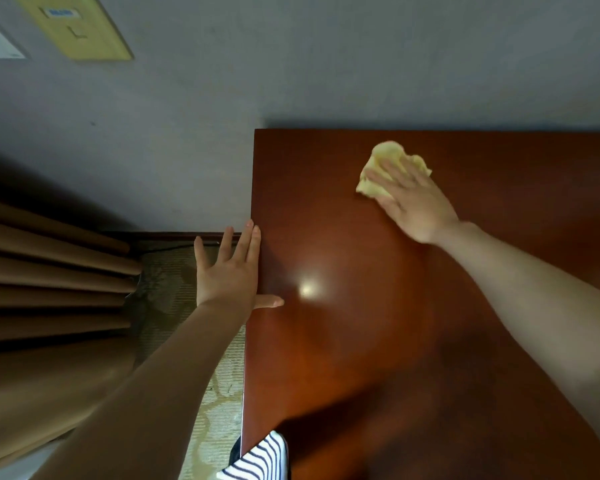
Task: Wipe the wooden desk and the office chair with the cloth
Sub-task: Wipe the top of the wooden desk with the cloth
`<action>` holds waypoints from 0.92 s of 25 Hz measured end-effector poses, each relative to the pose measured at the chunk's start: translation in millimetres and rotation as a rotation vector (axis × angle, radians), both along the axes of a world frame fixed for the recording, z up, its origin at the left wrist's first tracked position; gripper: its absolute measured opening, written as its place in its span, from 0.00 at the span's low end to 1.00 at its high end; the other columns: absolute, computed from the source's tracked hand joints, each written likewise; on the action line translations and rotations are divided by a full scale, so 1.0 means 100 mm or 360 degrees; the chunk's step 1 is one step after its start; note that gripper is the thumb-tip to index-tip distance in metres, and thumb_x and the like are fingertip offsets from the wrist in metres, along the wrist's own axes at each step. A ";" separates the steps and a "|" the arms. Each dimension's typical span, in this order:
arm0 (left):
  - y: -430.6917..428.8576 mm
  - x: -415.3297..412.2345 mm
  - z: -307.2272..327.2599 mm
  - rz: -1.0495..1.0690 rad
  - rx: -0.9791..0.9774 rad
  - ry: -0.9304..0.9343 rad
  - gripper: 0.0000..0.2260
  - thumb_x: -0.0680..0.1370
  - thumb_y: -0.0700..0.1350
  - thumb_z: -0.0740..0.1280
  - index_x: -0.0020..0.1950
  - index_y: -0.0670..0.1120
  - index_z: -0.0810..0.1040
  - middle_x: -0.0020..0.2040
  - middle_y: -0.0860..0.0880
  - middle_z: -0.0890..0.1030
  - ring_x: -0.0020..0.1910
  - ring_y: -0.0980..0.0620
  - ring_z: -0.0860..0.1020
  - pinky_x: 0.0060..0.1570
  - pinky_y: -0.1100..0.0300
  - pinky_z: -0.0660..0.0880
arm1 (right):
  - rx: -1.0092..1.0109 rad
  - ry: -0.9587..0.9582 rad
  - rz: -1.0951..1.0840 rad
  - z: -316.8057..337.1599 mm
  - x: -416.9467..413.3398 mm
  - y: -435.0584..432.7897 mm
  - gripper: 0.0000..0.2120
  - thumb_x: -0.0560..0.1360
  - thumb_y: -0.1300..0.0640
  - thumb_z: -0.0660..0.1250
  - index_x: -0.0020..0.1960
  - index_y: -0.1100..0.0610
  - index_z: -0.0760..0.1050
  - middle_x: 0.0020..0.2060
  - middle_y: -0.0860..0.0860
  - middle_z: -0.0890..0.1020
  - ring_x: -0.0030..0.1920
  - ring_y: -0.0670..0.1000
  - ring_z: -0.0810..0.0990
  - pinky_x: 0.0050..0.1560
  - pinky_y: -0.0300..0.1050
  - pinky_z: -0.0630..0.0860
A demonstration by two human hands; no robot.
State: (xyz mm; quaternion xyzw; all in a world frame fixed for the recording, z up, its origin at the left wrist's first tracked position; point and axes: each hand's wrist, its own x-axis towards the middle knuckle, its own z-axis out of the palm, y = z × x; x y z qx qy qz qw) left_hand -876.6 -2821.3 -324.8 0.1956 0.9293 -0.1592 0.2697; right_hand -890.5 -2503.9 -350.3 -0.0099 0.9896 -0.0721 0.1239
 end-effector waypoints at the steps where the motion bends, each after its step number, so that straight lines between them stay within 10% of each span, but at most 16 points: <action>1: 0.00 0.01 0.00 -0.0002 -0.0002 0.0008 0.53 0.67 0.76 0.54 0.73 0.46 0.27 0.75 0.51 0.30 0.76 0.46 0.36 0.70 0.35 0.41 | -0.0023 -0.0003 -0.0136 0.01 -0.14 0.01 0.23 0.81 0.44 0.46 0.76 0.40 0.49 0.77 0.46 0.50 0.76 0.53 0.41 0.74 0.51 0.41; 7: -0.01 0.01 -0.01 -0.0012 0.0017 0.0020 0.52 0.67 0.76 0.52 0.71 0.45 0.24 0.74 0.50 0.29 0.76 0.47 0.36 0.70 0.36 0.42 | -0.0110 -0.0074 -0.0579 -0.02 -0.74 -0.38 0.23 0.82 0.44 0.45 0.76 0.40 0.48 0.77 0.45 0.46 0.76 0.56 0.39 0.72 0.57 0.36; 23: -0.22 0.16 0.08 -0.0133 0.0045 -0.0061 0.51 0.68 0.75 0.56 0.74 0.49 0.30 0.77 0.52 0.34 0.75 0.46 0.34 0.69 0.37 0.37 | -0.0076 0.0021 0.0366 -0.06 0.24 -1.66 0.23 0.81 0.42 0.46 0.75 0.37 0.46 0.77 0.43 0.47 0.76 0.53 0.38 0.73 0.58 0.36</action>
